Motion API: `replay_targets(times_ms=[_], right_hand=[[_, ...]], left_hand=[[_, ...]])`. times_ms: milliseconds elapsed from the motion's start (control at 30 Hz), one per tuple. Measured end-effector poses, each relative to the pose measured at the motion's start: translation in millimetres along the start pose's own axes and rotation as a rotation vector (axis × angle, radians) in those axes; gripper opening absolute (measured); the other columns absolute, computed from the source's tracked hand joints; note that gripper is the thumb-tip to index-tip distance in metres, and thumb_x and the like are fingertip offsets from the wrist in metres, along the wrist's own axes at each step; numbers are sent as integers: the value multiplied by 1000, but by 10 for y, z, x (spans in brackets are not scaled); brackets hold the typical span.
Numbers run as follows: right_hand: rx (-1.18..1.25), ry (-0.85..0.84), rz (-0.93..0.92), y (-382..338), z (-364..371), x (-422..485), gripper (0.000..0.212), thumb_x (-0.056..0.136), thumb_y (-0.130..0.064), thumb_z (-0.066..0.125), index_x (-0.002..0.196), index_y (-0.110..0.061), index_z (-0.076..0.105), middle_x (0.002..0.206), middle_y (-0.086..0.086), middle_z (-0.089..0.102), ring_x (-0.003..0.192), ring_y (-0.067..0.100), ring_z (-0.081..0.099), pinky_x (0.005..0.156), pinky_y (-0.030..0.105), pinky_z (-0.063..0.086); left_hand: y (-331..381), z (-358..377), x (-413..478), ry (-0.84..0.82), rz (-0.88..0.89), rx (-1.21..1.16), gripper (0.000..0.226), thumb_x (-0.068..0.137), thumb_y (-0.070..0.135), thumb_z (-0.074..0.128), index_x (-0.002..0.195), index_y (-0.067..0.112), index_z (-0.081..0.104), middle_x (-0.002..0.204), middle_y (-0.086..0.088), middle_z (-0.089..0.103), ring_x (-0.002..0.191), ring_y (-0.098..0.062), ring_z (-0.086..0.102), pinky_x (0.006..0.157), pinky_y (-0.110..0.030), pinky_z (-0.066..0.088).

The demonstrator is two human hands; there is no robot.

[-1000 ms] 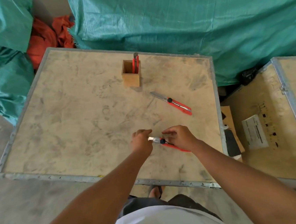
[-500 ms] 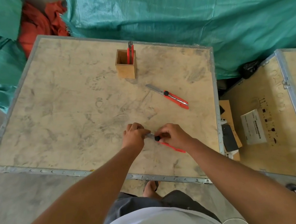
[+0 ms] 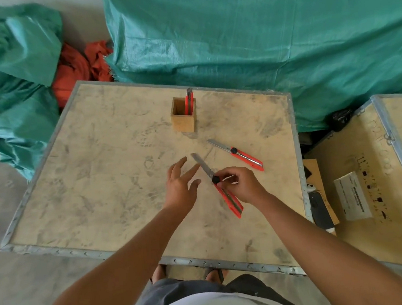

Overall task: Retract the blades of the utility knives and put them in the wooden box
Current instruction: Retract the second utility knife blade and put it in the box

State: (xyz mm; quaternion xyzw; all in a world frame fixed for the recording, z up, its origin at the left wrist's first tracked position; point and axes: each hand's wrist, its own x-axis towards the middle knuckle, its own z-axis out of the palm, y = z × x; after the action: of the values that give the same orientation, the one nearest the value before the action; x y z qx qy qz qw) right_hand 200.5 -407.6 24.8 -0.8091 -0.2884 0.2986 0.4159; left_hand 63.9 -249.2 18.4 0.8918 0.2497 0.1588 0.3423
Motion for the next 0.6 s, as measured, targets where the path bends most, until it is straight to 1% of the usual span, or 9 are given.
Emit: replay_targets(times_ms=[33,100,167,233,300,333,400,500,600], right_hand=[[34,40,-10,-114,-26,60,26,84,-8,79,108,-19,77,101,-8,76,95,11,72,93,35,59],[112,123,-29,-363,-74,183,29,84,-6,79,109,-19,76,101,-10,75,94,10,73,92,38,60],[187,212,-55,-611,-103,307,28,85,-7,78,110,-17,75,103,-7,76,95,10,74,90,40,61],[242,291,-95,-844,-108,421,28,85,-9,78,112,-17,74,107,-3,77,99,12,73,90,43,61],[288,346,-131,-1075,-109,506,28,86,-9,78,111,-19,73,109,-1,77,102,15,73,91,46,61],[309,367,-146,-1178,-111,543,27,85,-8,77,111,-18,73,109,0,76,102,16,73,90,46,61],[328,402,-166,-1365,-113,595,27,85,-8,77,110,-17,72,109,1,76,101,16,73,87,46,62],[310,422,-194,-1562,-107,641,25,85,-11,78,108,-20,72,107,-2,75,101,15,73,86,47,63],[265,407,-210,-1672,-110,652,24,87,-16,77,110,-18,71,107,0,75,99,17,74,84,46,63]], left_hand=[[50,-78,5,6,-51,-18,51,88,14,69,136,23,55,148,-12,43,137,-34,34,108,-45,35],[120,-200,19,-47,-179,-95,60,92,21,64,147,27,39,153,-6,38,142,-26,30,113,-41,32],[209,-331,51,-131,-288,-269,65,94,23,62,149,33,30,150,2,44,138,-15,41,112,-38,39],[308,-465,89,-180,-330,-457,66,95,13,60,149,34,29,140,4,56,118,-6,60,103,-38,49],[400,-597,139,-209,-355,-608,67,94,0,56,148,32,31,132,2,62,100,-8,70,90,-42,57],[436,-664,169,-221,-365,-660,67,94,-2,55,148,31,33,129,3,63,96,-12,71,86,-44,59],[481,-801,243,-223,-345,-705,65,92,-3,58,146,29,38,124,4,65,92,-18,73,80,-43,61],[481,-995,352,-216,-298,-709,61,90,-6,60,143,20,44,115,-1,67,87,-22,73,76,-40,63],[428,-1149,424,-221,-261,-690,56,90,-8,58,141,13,46,108,-9,69,84,-24,72,76,-39,63]])
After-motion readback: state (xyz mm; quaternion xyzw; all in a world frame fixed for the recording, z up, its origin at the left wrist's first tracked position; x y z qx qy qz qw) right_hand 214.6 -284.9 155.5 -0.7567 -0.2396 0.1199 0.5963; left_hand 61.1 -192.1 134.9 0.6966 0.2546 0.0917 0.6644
